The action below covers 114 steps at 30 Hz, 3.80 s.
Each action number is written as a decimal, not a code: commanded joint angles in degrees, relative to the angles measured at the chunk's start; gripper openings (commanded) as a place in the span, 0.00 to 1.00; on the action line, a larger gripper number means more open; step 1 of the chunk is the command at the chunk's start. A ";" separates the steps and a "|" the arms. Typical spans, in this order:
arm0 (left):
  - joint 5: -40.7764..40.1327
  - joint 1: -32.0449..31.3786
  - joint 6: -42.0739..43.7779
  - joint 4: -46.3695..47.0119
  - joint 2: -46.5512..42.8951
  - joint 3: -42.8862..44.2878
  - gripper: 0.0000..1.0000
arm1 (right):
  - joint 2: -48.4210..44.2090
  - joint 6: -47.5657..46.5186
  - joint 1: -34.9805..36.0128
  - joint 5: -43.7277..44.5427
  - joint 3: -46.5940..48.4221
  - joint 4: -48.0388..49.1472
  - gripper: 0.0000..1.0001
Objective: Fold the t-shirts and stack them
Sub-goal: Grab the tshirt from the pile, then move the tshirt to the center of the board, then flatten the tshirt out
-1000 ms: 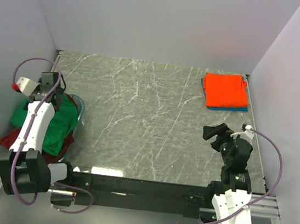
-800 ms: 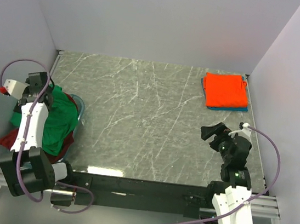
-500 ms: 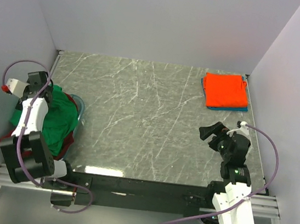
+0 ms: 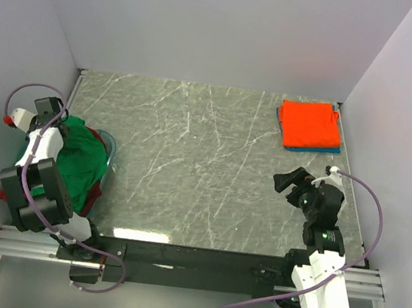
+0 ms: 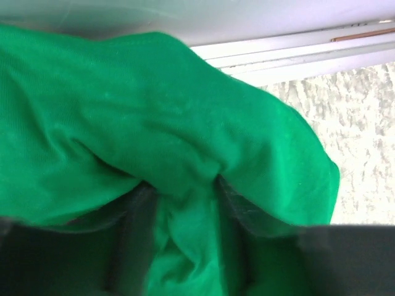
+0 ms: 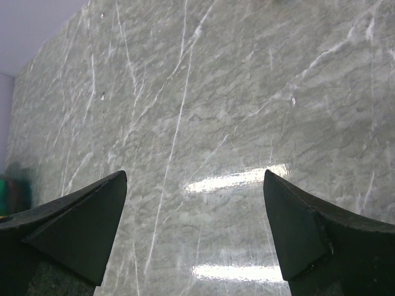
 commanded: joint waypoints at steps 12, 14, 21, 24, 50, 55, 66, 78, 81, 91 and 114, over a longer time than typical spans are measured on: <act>4.12 1.04 -0.71 -0.88 -9.17 2.08 0.01 | -0.12 -1.14 0.11 -0.73 0.61 1.27 0.97; 3.77 1.13 -2.30 -2.03 -12.17 2.34 0.01 | 0.14 -1.14 0.11 -0.82 0.69 1.28 0.97; 7.36 1.04 -2.74 -3.88 -22.98 5.24 0.01 | -1.09 -1.14 0.11 -1.09 0.78 0.84 0.97; 11.41 1.04 -0.64 -4.58 -25.27 9.27 0.01 | -1.70 -1.14 0.11 -1.09 1.04 0.57 0.97; 20.13 -50.51 20.63 0.25 -10.44 52.43 0.01 | -4.08 -1.49 0.11 -0.47 0.69 0.31 0.97; 19.42 -60.45 23.54 0.86 -6.12 59.29 0.01 | -4.95 -1.67 0.11 0.23 1.04 -0.74 0.97; 13.90 -63.38 18.64 6.75 -10.15 30.81 0.05 | -7.07 -1.40 0.11 7.18 2.28 -4.96 0.97; 5.88 -51.34 1.83 -0.36 -14.55 -3.37 1.00 | 0.41 -3.07 0.37 2.61 2.72 -3.03 0.98; 7.10 -51.34 3.31 0.42 -15.00 -3.37 0.99 | 2.60 -3.86 1.86 2.69 3.06 -2.85 0.98; 11.95 -56.51 16.15 0.96 -5.43 11.29 0.99 | 15.68 -2.72 17.68 10.16 9.30 -2.85 0.97; 22.08 -61.27 44.37 -16.01 51.71 68.17 1.00 | 14.55 0.53 21.03 15.88 6.23 -6.55 0.97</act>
